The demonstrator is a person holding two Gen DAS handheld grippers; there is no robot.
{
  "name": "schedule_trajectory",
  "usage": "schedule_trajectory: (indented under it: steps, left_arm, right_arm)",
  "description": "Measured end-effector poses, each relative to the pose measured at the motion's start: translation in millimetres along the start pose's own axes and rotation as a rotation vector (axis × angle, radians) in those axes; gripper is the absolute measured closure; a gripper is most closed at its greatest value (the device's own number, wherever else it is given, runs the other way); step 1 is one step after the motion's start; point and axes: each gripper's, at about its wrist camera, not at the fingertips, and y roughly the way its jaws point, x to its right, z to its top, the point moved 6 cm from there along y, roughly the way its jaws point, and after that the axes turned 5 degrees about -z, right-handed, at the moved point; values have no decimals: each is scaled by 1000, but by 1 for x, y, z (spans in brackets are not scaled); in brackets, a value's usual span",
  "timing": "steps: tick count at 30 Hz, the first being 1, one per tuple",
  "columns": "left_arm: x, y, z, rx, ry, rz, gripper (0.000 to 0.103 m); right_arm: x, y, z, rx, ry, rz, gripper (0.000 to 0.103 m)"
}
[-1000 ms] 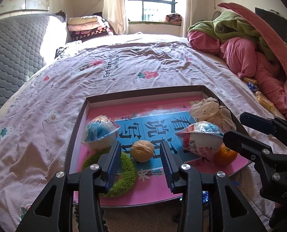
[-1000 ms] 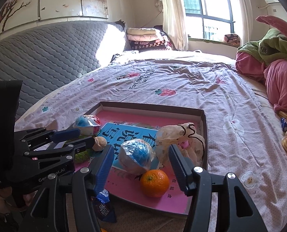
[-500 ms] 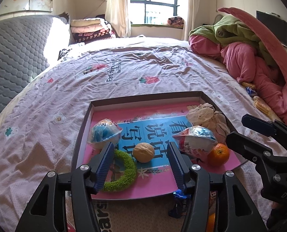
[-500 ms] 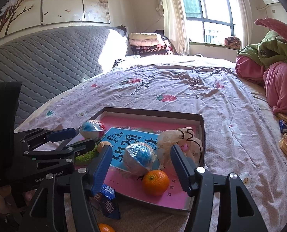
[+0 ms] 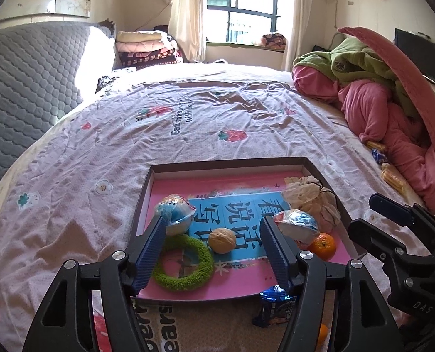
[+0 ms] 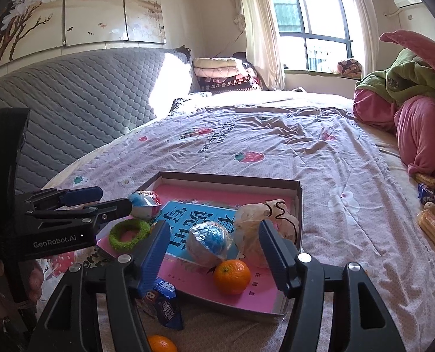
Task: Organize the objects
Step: 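Pull both tools back from the tray box toward the items on the bed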
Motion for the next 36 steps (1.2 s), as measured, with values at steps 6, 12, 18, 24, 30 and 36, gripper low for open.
schedule_trajectory:
  steps: [6,12,18,24,30,36]
  left_arm:
    - [6,-19,-3,22,16,2,34]
    - [13,-37,-13,33,38,1,34]
    - [15,-51,-26,38,40,7,34]
    - [16,-55,-40,23,32,-3,34]
    - [18,-56,-51,8,24,-13,34]
    - [22,-55,-63,-10,33,-17,34]
  right_arm:
    - [-5,-15,-7,15,-1,15,39]
    - [-15,-32,-21,19,-20,24,38]
    - [-25,-41,-30,18,-28,34,38]
    - [-32,-47,-49,-10,-45,16,38]
    - [-36,-52,-65,-37,-46,13,38]
    - [-40,-56,-76,-49,-71,-12,38]
